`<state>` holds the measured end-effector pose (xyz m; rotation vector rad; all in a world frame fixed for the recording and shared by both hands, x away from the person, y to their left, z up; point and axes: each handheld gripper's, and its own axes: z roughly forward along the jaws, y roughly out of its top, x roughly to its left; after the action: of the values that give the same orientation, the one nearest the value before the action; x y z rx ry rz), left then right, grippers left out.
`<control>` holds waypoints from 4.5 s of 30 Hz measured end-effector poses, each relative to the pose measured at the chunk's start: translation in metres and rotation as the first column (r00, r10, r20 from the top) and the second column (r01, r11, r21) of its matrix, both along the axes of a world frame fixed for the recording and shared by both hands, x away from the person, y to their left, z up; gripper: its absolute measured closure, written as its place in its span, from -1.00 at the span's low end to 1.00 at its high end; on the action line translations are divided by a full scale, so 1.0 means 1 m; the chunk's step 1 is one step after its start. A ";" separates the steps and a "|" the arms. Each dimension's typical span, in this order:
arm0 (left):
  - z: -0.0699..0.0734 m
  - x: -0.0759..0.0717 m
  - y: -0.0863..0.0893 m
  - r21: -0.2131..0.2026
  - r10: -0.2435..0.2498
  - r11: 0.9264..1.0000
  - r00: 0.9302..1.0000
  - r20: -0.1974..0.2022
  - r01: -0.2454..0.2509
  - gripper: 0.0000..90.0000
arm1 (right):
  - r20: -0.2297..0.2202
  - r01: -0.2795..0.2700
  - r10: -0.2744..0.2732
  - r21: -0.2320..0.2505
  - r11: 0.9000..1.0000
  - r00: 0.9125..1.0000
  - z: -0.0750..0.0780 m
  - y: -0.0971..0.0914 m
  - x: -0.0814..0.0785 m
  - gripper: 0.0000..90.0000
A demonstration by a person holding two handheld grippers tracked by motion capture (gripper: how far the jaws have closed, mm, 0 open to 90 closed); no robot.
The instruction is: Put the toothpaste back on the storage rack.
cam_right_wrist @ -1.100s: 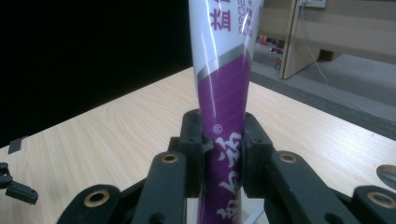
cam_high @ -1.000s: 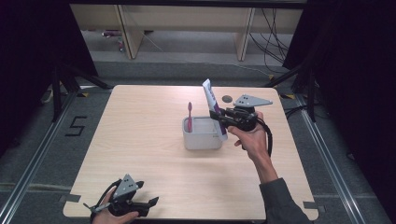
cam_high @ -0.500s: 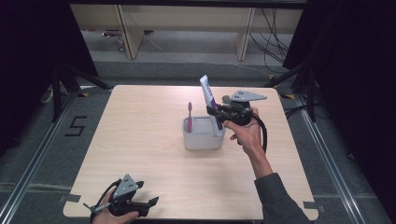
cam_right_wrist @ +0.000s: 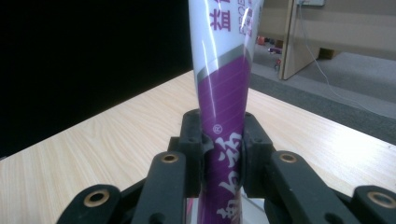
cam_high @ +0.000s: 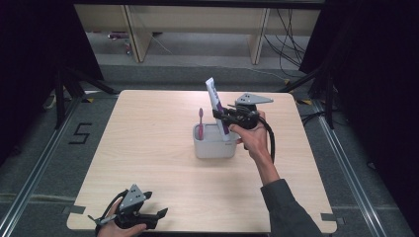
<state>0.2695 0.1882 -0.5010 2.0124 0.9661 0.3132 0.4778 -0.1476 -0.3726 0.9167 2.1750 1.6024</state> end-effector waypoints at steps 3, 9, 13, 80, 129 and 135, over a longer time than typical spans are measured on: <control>0.001 0.000 0.002 0.028 -0.018 0.999 1.000 0.000 0.018 -0.57 | 0.009 0.008 -0.008 -0.010 1.000 1.000 -0.002 0.002 0.004 0.67; 0.001 0.000 0.002 0.020 -0.015 1.000 1.000 0.001 0.015 -0.57 | 0.003 0.006 -0.006 0.001 1.000 1.000 -0.004 0.006 0.010 0.67; 0.000 0.000 0.000 -0.006 0.004 1.000 1.000 0.001 -0.004 -0.57 | 0.007 0.014 -0.014 -0.007 1.000 1.000 -0.004 0.008 0.013 0.67; 0.000 -0.001 -0.001 0.037 -0.038 0.999 0.999 -0.008 0.038 -0.57 | -0.074 0.025 -0.035 -0.140 0.990 0.997 -0.044 0.013 0.014 0.65; -0.002 -0.002 -0.004 0.009 -0.031 0.999 1.000 -0.001 0.031 -0.57 | -0.040 0.027 -0.035 -0.200 0.980 0.999 -0.047 0.007 -0.001 0.58; -0.001 -0.002 -0.002 0.036 -0.038 0.999 0.999 -0.006 0.038 -0.57 | -0.016 0.037 -0.041 -0.195 0.980 0.999 -0.037 -0.001 -0.007 0.40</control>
<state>0.2670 0.1861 -0.5018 2.0628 0.9301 0.3064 0.4712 -0.1488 -0.4101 0.9123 2.2640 1.3388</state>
